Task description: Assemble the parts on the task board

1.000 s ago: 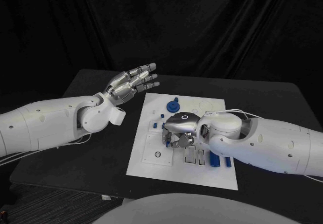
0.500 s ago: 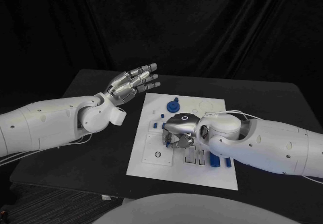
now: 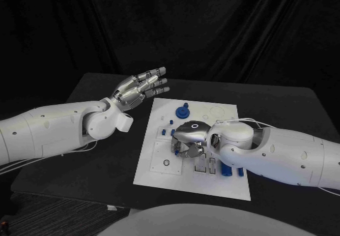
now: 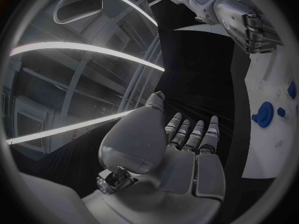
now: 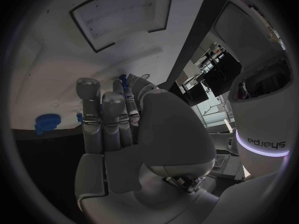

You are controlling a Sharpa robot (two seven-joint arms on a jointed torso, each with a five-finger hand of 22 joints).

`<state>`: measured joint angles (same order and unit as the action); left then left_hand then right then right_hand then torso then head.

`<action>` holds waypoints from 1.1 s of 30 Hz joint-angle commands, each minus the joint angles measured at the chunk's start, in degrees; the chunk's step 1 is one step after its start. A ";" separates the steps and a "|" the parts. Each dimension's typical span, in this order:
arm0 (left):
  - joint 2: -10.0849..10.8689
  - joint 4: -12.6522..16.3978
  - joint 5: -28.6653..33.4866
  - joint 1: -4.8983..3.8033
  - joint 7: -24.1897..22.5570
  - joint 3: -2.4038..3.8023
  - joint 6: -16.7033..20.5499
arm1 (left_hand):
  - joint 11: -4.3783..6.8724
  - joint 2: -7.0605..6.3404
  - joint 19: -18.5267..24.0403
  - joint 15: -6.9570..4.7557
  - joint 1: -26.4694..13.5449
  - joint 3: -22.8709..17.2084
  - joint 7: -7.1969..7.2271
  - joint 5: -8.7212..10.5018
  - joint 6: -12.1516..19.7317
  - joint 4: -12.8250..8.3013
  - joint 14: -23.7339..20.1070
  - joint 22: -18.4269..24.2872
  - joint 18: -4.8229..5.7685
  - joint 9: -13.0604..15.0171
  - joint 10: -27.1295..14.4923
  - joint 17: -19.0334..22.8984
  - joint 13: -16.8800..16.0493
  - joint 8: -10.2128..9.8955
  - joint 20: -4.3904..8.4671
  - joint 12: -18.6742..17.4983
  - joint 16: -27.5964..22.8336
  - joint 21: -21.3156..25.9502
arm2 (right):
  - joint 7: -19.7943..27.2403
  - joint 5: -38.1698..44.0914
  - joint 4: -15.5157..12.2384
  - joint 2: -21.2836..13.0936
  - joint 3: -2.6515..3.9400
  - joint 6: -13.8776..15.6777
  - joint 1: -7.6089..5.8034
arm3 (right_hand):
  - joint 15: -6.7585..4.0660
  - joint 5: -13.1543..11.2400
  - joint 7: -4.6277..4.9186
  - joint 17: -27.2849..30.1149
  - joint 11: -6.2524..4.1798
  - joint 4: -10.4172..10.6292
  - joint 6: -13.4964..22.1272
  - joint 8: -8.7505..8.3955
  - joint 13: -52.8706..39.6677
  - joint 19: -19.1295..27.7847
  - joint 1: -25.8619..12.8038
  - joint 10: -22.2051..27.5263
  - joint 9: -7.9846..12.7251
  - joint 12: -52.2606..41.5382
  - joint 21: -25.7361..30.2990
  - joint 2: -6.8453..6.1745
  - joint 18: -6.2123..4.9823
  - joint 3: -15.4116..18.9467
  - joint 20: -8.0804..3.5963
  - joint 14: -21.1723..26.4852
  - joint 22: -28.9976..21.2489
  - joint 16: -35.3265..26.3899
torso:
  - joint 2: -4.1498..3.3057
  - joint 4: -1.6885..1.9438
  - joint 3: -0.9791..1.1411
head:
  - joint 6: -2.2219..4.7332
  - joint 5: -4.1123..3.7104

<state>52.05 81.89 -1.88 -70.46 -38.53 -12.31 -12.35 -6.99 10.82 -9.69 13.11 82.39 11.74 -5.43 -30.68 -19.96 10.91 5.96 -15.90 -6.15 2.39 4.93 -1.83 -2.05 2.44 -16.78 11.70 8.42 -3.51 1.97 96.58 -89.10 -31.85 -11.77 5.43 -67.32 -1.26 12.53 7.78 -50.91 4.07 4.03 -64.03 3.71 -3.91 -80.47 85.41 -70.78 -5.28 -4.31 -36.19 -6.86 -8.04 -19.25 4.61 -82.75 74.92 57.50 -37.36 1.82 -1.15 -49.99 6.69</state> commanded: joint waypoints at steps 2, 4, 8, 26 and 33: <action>-0.11 0.00 0.09 0.08 -0.40 0.06 -0.89 | -0.30 0.68 -0.25 -0.13 0.19 -0.18 0.04 0.13 -0.19 0.04 0.33 0.03 0.78 0.08 0.11 -0.08 -0.07 0.39 -0.01 0.40 0.43 -0.17 | -0.06 0.57 -0.21 -0.12 -0.09 -1.34 0.34 | 0.81 -1.78 0.42 0.35 0.46 0.84 2.79 -0.27 0.19 0.92 -1.01 2.09 0.73 0.56 1.26 -0.72 0.36 0.00 0.24 0.47 4.59 -0.21 | 0.01 0.00 0.00 | -0.01 0.05; -0.12 -0.04 0.09 0.09 -0.35 0.06 -0.95 | -0.30 0.68 -0.25 -0.13 0.19 -0.18 0.04 0.13 -0.19 0.04 0.33 0.03 0.78 0.08 0.11 -0.08 -0.07 0.39 -0.01 0.40 0.43 -0.17 | -0.05 0.58 -0.23 -0.18 -0.09 -1.65 0.35 | 1.04 -2.49 0.49 0.71 0.70 1.17 4.23 -0.27 0.26 1.27 -1.47 3.57 1.08 0.72 2.25 -1.09 0.24 0.12 0.43 0.84 4.38 -0.53 | 0.00 0.00 0.00 | -0.01 0.11; -0.16 -0.11 0.09 0.11 -0.27 0.06 -1.04 | -0.30 0.68 -0.25 -0.13 0.19 -0.18 0.04 0.13 -0.19 0.04 0.33 0.03 0.78 0.08 0.11 -0.08 -0.07 0.39 -0.01 0.40 0.43 -0.17 | -0.29 0.58 -0.33 -0.34 -0.09 -2.42 0.36 | 1.58 -3.29 -0.56 1.54 1.40 1.63 8.11 -0.19 0.19 2.30 -2.19 7.58 1.52 0.59 4.88 -1.79 -0.10 0.63 0.99 1.94 3.87 -1.15 | 0.01 0.00 0.00 | -0.01 0.07; -0.23 -0.43 0.09 0.18 0.29 0.06 -1.36 | -0.17 0.77 -0.35 0.02 0.27 -0.27 -0.38 0.13 -0.34 0.01 0.47 0.05 0.80 0.10 0.09 -0.11 -0.07 0.45 0.01 0.48 0.65 -0.19 | 0.18 0.58 -2.94 -4.04 -0.09 2.29 -0.37 | 2.14 -3.98 -6.55 12.26 3.09 8.53 31.62 -0.49 -0.52 10.87 4.81 37.10 2.07 -4.48 22.78 -2.41 -2.16 11.32 2.11 14.36 1.22 -8.17 | 0.03 -0.03 0.00 | -0.01 -0.26; -0.07 -0.26 0.09 0.21 0.04 0.06 -1.33 | -0.28 0.75 -0.36 0.14 0.30 -0.28 -0.34 0.12 -0.20 -0.02 0.54 0.09 0.81 0.08 0.09 -0.13 -0.07 0.43 0.01 0.53 0.74 -0.19 | 0.08 0.59 -6.26 -8.37 -0.09 6.81 -4.10 | 2.27 -3.48 -7.03 11.49 3.15 12.78 27.53 0.34 -0.80 10.24 3.91 39.35 1.61 -8.67 22.90 -3.27 -2.26 12.90 2.29 13.45 1.24 -5.63 | 0.04 -0.02 0.01 | -0.01 -0.95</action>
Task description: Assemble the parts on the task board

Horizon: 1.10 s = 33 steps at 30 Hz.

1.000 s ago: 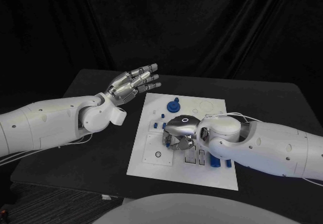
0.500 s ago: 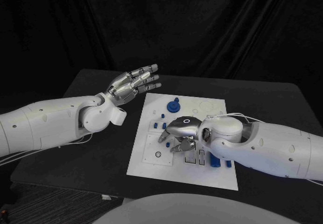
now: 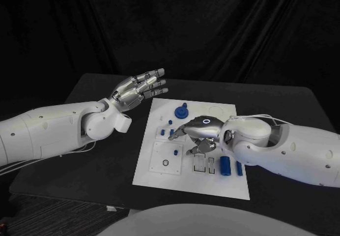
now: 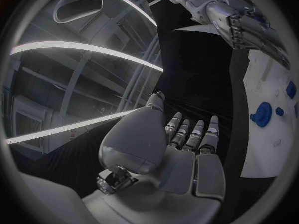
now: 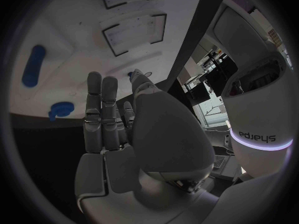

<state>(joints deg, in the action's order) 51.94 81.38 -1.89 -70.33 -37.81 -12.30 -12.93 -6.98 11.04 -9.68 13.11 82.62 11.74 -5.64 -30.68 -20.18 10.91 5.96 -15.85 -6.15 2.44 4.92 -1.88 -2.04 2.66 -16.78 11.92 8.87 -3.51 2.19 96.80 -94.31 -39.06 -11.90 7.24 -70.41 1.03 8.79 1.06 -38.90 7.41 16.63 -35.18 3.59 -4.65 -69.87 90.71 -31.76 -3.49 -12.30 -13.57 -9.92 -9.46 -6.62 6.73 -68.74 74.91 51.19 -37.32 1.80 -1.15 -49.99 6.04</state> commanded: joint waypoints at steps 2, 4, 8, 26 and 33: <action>0.15 0.37 0.10 0.09 -0.75 0.06 -0.68 | -0.29 0.53 -0.37 0.14 0.07 -0.28 -0.12 0.12 0.01 -0.02 0.54 0.05 0.81 0.03 0.09 -0.08 -0.09 0.21 0.01 0.31 0.29 -0.19 | -0.26 0.38 -1.64 -2.33 0.04 5.83 -1.90 | -0.04 0.13 -0.44 -1.23 -0.09 0.29 -1.22 0.34 -0.08 -0.76 -3.08 0.51 -0.09 -1.57 0.23 -0.96 -0.85 0.84 0.16 -1.21 1.24 1.70 | 0.02 0.02 0.00 | -0.01 -0.44; 0.29 0.50 0.10 0.10 -0.73 0.06 -0.62 | -0.43 0.51 -0.43 0.20 0.10 -0.28 -0.04 0.11 0.04 -0.05 0.56 0.02 0.82 0.02 0.10 -0.08 -0.09 0.20 -0.01 0.37 0.33 -0.21 | -0.41 0.23 -2.14 -3.88 0.04 6.67 -2.97 | 0.07 0.97 -0.91 -1.22 -0.02 0.35 -1.83 0.32 -0.06 -1.14 -7.26 0.50 -0.09 -2.81 0.28 -1.16 -0.86 1.28 0.20 -1.48 1.17 2.24 | 0.10 0.02 -0.04 | -0.01 -0.56; 0.42 0.57 0.10 0.15 -0.66 0.06 -0.59 | -0.45 0.51 -0.42 0.21 0.10 -0.28 -0.02 0.11 0.01 -0.05 0.57 0.05 0.82 0.03 0.12 -0.08 -0.10 0.21 -0.01 0.41 0.34 -0.20 | -0.70 -0.04 -2.34 -6.65 0.04 7.88 -4.20 | -0.04 1.70 -0.96 -2.26 0.21 0.37 -2.92 0.38 0.11 -2.17 -10.00 0.26 -0.14 -4.14 0.17 -1.22 -0.91 1.04 0.17 -3.01 1.14 3.79 | 0.20 0.02 -0.03 | -0.01 -0.62; 0.84 0.60 0.10 0.89 -0.66 0.05 -0.35 | -0.55 0.46 -0.48 0.24 0.09 -0.26 0.00 0.10 -0.02 -0.07 0.60 0.01 0.84 0.03 0.15 -0.09 -0.11 0.21 -0.01 0.48 0.40 -0.22 | -4.09 0.07 -0.58 -12.67 0.01 3.89 -1.38 | 1.18 -0.57 -1.03 -6.26 0.56 0.30 -4.92 0.32 0.95 -9.35 -11.42 -7.47 -0.19 -6.61 -10.86 -1.24 0.75 1.04 0.55 -10.79 2.85 7.98 | -0.12 0.02 0.07 | -0.01 -0.93; 0.99 0.53 0.10 1.17 -0.67 0.05 -0.47 | -0.55 0.46 -0.48 0.24 0.09 -0.26 0.00 0.10 -0.02 -0.07 0.60 0.01 0.84 0.03 0.15 -0.09 -0.11 0.21 -0.01 0.48 0.40 -0.22 | -2.57 0.22 0.94 -11.68 0.00 5.43 0.55 | 1.15 -0.98 0.43 -6.56 0.41 -0.07 -8.26 0.80 1.06 -10.11 -9.45 -10.80 -0.40 -5.56 -12.76 0.12 0.79 -0.05 0.81 -11.44 3.24 8.37 | -0.10 0.06 0.07 | -0.01 -0.95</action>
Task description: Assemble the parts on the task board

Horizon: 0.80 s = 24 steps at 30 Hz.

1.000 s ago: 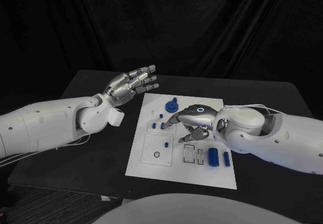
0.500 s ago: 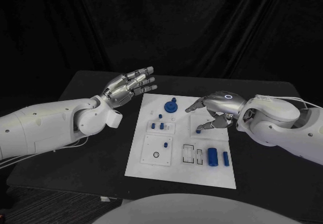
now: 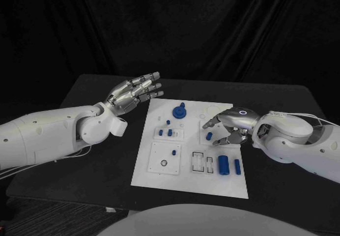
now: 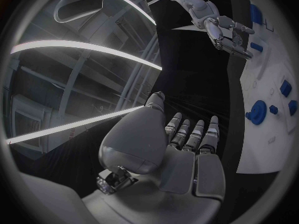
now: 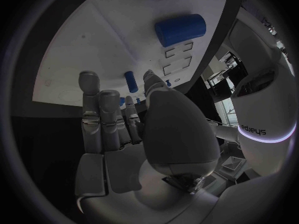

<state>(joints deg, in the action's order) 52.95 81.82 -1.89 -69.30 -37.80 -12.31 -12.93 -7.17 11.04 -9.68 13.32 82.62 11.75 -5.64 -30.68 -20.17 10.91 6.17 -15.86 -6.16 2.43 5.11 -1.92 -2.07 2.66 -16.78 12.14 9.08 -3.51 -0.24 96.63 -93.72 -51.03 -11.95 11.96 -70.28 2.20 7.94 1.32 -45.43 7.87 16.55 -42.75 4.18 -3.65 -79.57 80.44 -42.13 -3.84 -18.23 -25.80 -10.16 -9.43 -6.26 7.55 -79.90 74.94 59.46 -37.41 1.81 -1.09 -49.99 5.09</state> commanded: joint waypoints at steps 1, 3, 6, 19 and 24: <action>-0.01 0.08 0.10 0.22 -0.75 0.06 -0.50 | -0.42 0.43 -0.52 0.05 0.08 -0.25 0.02 0.07 0.02 -0.07 0.38 0.01 0.86 0.03 -0.04 -0.05 -0.07 0.21 -0.04 0.27 0.19 -0.24 | 0.31 0.40 0.68 0.59 0.05 1.37 0.74 | -0.04 -0.11 0.40 0.10 -0.06 -0.09 -1.14 0.24 0.08 -0.41 1.32 -0.63 -0.07 0.65 -0.58 0.49 0.75 -0.56 -0.02 -0.25 3.24 0.02 | -0.01 0.05 0.00 | -0.01 -0.02; 0.00 0.04 0.10 0.33 -0.84 0.06 -0.52 | -0.45 0.44 -0.54 0.05 0.09 -0.25 0.02 0.05 0.05 -0.07 0.38 0.00 0.87 0.03 -0.05 -0.04 -0.07 0.20 -0.04 0.26 0.18 -0.24 | 0.79 0.41 1.03 0.93 0.05 2.04 1.07 | -0.18 0.36 0.92 -0.69 -0.25 -0.64 -3.46 0.60 0.05 -0.70 2.94 -1.77 -0.23 1.20 -1.90 1.37 0.89 -1.15 -0.10 -0.61 3.53 0.66 | 0.00 0.02 -0.04 | -0.01 0.00; 0.00 -0.06 0.10 0.48 -0.91 0.06 -0.57 | -0.50 0.46 -0.54 0.07 0.10 -0.27 0.03 0.01 0.08 -0.08 0.37 0.03 0.88 0.02 -0.04 -0.04 -0.07 0.20 -0.05 0.28 0.19 -0.24 | 1.39 0.42 1.64 1.50 0.05 2.70 1.48 | -0.54 1.75 1.23 -1.04 -0.66 -1.96 -4.42 0.70 0.02 -0.89 4.42 -3.38 -0.22 1.68 -2.65 2.41 0.93 -1.68 -0.36 -0.82 3.72 0.97 | -0.01 0.02 -0.07 | -0.01 -0.04; -0.11 -0.25 0.10 0.88 -0.83 0.06 -1.34 | -0.94 0.17 -0.59 0.18 -0.02 -0.11 0.17 -0.42 0.06 -0.15 0.31 0.19 1.03 0.03 -0.02 -0.02 -0.08 0.22 -0.05 0.45 0.20 -0.24 | 2.20 0.43 3.78 3.19 0.05 3.31 2.55 | -1.36 2.87 2.66 -2.64 -1.68 -6.22 -10.79 1.90 0.04 -1.74 5.89 -10.83 -0.45 2.79 -6.11 5.33 1.34 -3.14 -1.12 -1.81 4.37 2.23 | -0.01 0.02 -0.03 | -0.01 0.09; -0.17 -0.31 0.10 1.01 -0.75 0.06 -1.55 | -1.14 0.12 -0.63 0.20 -0.07 -0.08 0.24 -0.58 0.02 -0.17 0.29 0.21 1.08 0.03 0.03 -0.02 -0.10 0.23 -0.04 0.57 0.20 -0.24 | 2.28 0.43 3.95 3.33 0.05 3.40 2.67 | -1.77 2.49 2.65 -3.23 -2.15 -6.76 -12.62 1.97 0.09 -2.19 6.03 -13.65 -0.44 3.50 -7.91 5.60 1.55 -4.07 -1.49 -2.32 4.66 2.67 | 0.04 0.01 -0.05 | -0.01 0.13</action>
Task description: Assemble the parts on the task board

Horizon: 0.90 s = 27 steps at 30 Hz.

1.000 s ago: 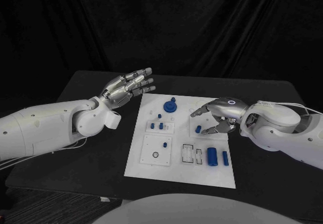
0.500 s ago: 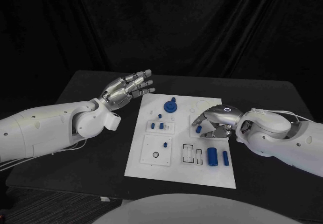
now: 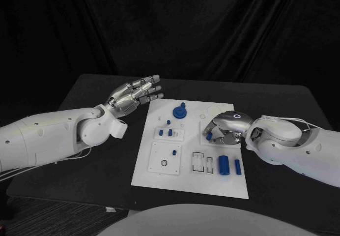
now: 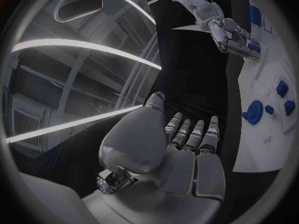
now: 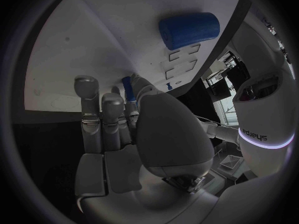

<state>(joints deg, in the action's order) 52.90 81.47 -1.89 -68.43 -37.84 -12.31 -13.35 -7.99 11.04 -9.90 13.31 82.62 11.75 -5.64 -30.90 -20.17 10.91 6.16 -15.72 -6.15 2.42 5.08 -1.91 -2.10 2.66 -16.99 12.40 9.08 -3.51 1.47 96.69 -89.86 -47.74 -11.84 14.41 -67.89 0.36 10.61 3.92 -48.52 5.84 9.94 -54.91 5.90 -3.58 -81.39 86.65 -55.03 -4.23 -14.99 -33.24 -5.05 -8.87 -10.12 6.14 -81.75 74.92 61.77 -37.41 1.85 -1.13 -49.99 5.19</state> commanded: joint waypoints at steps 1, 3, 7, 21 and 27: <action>-0.14 0.03 0.10 0.18 -0.67 0.06 -1.17 | -0.32 0.12 -0.41 0.20 -0.07 -0.08 0.23 -0.35 0.02 -0.17 0.29 0.07 1.08 0.04 0.06 -0.03 -0.07 0.23 0.17 0.32 0.20 -0.24 | 0.61 0.36 0.10 0.07 -0.05 1.00 0.30 | 0.00 -0.26 0.03 -0.10 -0.22 -0.22 -0.73 0.24 0.01 -0.42 -0.12 -1.34 -0.05 0.41 -0.62 0.49 1.00 -0.41 -0.16 -0.53 4.69 0.32 | 0.04 -0.02 -0.01 | -0.01 0.05; -0.18 0.00 0.10 0.23 -0.62 0.06 -1.21 | -0.42 0.12 -0.42 0.22 -0.06 -0.09 0.25 -0.46 0.00 -0.20 0.30 0.10 1.11 0.04 0.09 -0.03 -0.07 0.24 0.17 0.37 0.23 -0.24 | 0.73 0.36 0.15 0.11 -0.05 1.25 0.32 | -0.24 -0.32 0.03 -0.14 -0.52 -0.33 -1.37 0.17 0.01 -0.51 0.08 -2.97 -0.04 0.81 -1.08 0.49 1.04 -1.10 -0.36 -0.66 4.76 0.29 | 0.03 -0.03 -0.01 | -0.01 0.13; -0.28 -0.04 0.10 0.30 -0.53 0.06 -1.28 | -0.50 0.13 -0.42 0.22 -0.03 -0.11 0.25 -0.60 0.02 -0.25 0.29 0.15 1.14 0.04 0.10 -0.03 -0.08 0.24 0.17 0.40 0.24 -0.23 | 1.09 0.36 0.19 0.18 -0.05 2.11 0.34 | -0.60 -0.54 0.10 -0.43 -0.92 -0.68 -2.72 0.39 0.04 -0.73 0.86 -4.81 -0.19 1.63 -2.14 0.63 1.16 -2.42 -0.67 -0.97 4.93 0.44 | 0.04 -0.02 -0.01 | -0.01 0.23; -0.45 -0.22 0.10 0.55 -0.09 0.06 -1.21 | -0.67 0.36 -0.50 0.23 0.19 -0.36 0.25 -1.05 0.12 -0.47 0.29 0.19 1.24 0.03 0.14 -0.03 -0.08 0.23 0.18 0.55 0.30 -0.24 | 2.01 0.36 -0.49 -0.36 -0.04 5.82 0.34 | -1.80 -1.26 1.50 -1.12 -2.48 -1.70 -7.58 1.59 -0.06 -1.24 2.21 -11.20 -1.39 3.95 -5.11 0.30 1.47 -5.70 -1.76 -1.68 5.39 0.58 | 0.08 -0.03 -0.01 | -0.01 0.57; -0.55 -0.40 0.10 0.70 0.06 0.06 -1.24 | -0.72 0.42 -0.48 0.24 0.29 -0.45 0.26 -1.19 0.14 -0.57 0.29 0.27 1.28 0.02 0.15 -0.03 -0.08 0.23 0.18 0.60 0.33 -0.23 | 1.59 0.36 -2.78 -1.59 -0.03 7.14 -0.85 | -2.12 -1.41 2.14 -1.03 -2.89 -2.19 -8.34 1.62 -0.05 -1.29 2.59 -12.85 -1.68 4.63 -5.83 0.14 1.56 -6.34 -2.07 -1.72 5.50 0.39 | 0.12 -0.04 -0.01 | -0.01 0.84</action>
<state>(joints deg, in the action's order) 52.46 81.04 -1.90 -67.80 -37.42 -12.32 -13.84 -8.13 11.04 -10.10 13.31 82.62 11.41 -5.64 -31.79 -20.17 10.58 6.16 -15.52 -5.22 2.42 5.23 -1.90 -2.10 2.66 -16.78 12.60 9.08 -3.51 2.92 96.72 -91.88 -49.16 -11.96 18.80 -68.16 -1.29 9.36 5.95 -49.61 3.02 7.81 -63.05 7.37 -3.51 -82.61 88.41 -67.53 -5.87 -10.47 -38.86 -4.98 -8.00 -16.06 4.50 -83.39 74.91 62.17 -37.32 1.82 -1.13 -49.99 5.97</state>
